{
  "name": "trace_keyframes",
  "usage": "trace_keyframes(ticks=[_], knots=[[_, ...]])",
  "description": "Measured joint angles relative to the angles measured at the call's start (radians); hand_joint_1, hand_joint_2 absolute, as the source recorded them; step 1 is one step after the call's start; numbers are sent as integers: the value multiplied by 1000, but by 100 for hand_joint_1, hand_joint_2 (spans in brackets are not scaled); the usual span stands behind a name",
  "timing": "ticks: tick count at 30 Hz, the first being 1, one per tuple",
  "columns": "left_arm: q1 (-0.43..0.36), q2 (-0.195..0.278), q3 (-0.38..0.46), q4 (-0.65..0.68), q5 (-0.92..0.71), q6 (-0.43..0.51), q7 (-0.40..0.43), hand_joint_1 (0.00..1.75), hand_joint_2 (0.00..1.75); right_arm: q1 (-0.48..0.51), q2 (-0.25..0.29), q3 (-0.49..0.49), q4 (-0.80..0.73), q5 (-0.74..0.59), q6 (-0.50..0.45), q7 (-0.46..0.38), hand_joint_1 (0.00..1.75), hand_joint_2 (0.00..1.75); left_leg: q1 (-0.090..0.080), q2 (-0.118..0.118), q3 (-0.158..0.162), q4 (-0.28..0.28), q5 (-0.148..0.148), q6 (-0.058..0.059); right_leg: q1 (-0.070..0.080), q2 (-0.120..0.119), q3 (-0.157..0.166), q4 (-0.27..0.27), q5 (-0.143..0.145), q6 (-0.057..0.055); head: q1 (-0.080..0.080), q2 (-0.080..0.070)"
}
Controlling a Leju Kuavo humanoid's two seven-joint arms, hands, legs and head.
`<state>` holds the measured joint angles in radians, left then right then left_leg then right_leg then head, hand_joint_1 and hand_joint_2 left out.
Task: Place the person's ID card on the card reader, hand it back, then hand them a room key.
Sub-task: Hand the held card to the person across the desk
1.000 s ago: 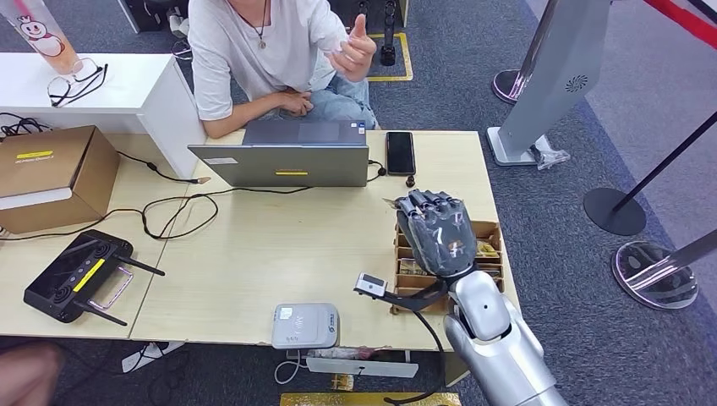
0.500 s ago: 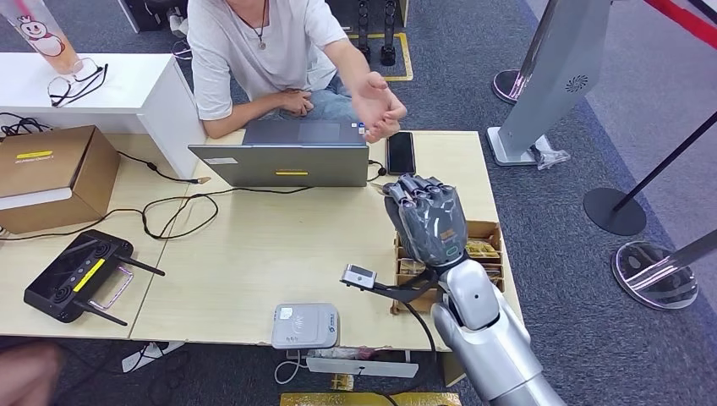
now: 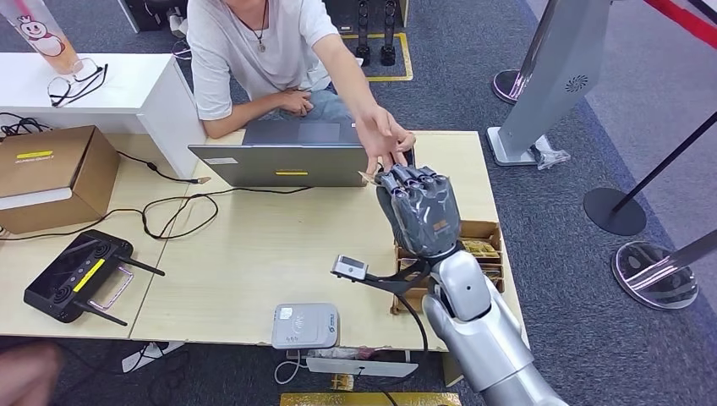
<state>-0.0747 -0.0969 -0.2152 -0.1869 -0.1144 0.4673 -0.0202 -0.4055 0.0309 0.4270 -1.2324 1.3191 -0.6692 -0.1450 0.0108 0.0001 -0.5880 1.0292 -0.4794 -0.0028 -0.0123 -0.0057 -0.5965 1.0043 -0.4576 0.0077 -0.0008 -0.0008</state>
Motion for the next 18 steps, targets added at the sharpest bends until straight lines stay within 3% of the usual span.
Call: trace_keyframes(ticks=[18], knots=[[-3, 0, 0, 0, -9, -4, 8, 0, 0, -78, 51, 28, 94, -9, -7, -8, 175, 175, 0, 0, 0, 0, 0, 0, 0, 0, 0, 0, 0, 0, 0, 0]])
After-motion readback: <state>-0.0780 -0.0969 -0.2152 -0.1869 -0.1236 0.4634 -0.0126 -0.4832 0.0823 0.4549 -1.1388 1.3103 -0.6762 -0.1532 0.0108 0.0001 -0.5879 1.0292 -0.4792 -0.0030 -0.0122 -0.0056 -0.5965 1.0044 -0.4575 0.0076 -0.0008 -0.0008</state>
